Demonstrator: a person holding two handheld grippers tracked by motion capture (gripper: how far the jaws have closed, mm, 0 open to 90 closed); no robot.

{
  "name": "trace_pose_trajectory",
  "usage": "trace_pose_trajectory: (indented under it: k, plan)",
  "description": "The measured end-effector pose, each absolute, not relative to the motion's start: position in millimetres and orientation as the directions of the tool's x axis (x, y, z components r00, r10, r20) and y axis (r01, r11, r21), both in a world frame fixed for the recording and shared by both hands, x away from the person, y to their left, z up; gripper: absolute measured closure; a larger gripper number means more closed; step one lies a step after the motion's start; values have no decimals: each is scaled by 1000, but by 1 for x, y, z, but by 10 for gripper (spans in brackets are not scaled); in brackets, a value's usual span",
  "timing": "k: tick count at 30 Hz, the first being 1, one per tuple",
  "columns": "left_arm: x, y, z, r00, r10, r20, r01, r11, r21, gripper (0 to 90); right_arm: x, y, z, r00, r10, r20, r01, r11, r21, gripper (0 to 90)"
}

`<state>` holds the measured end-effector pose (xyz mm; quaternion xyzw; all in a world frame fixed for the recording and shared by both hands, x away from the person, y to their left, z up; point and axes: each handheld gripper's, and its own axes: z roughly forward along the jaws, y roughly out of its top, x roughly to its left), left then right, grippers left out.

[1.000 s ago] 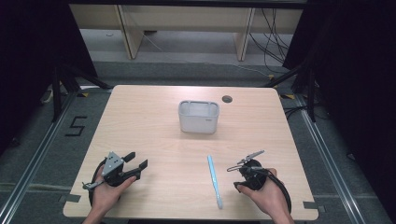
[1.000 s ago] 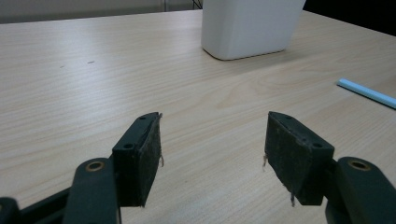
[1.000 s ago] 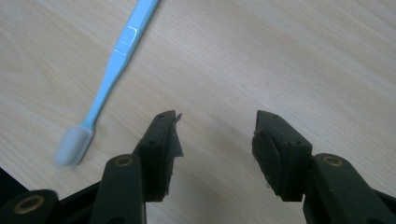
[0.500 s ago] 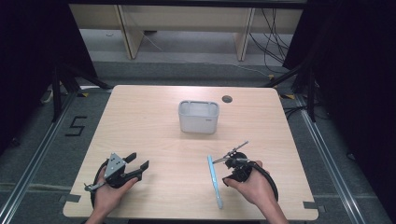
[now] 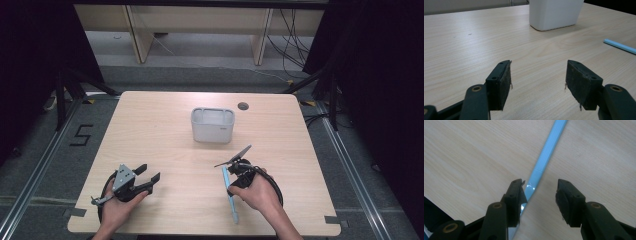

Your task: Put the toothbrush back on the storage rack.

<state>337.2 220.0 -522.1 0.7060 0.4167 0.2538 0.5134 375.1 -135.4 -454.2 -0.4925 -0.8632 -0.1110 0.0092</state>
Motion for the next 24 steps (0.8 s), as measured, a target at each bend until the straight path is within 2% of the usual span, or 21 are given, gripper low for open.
trace_pose_trajectory:
  k: [7,10,13,19,24]
  plan:
    - [337,220,-522,524,849,-68,325,-126,937,365,381,-125,-460,-484,865,131,874,469,130,574]
    - [337,220,-522,524,849,-69,325,-125,937,365,384,-122,-462,-518,847,122,854,502,140,580]
    - [337,220,-522,523,849,-70,326,-123,937,365,385,-117,-463,-482,868,115,875,473,100,582]
    - [336,220,-522,525,848,-72,325,-121,938,365,385,-111,-465,-454,885,100,890,446,98,592]
    - [336,220,-522,526,848,-70,323,-123,938,365,387,-108,-465,-387,917,93,922,382,72,603]
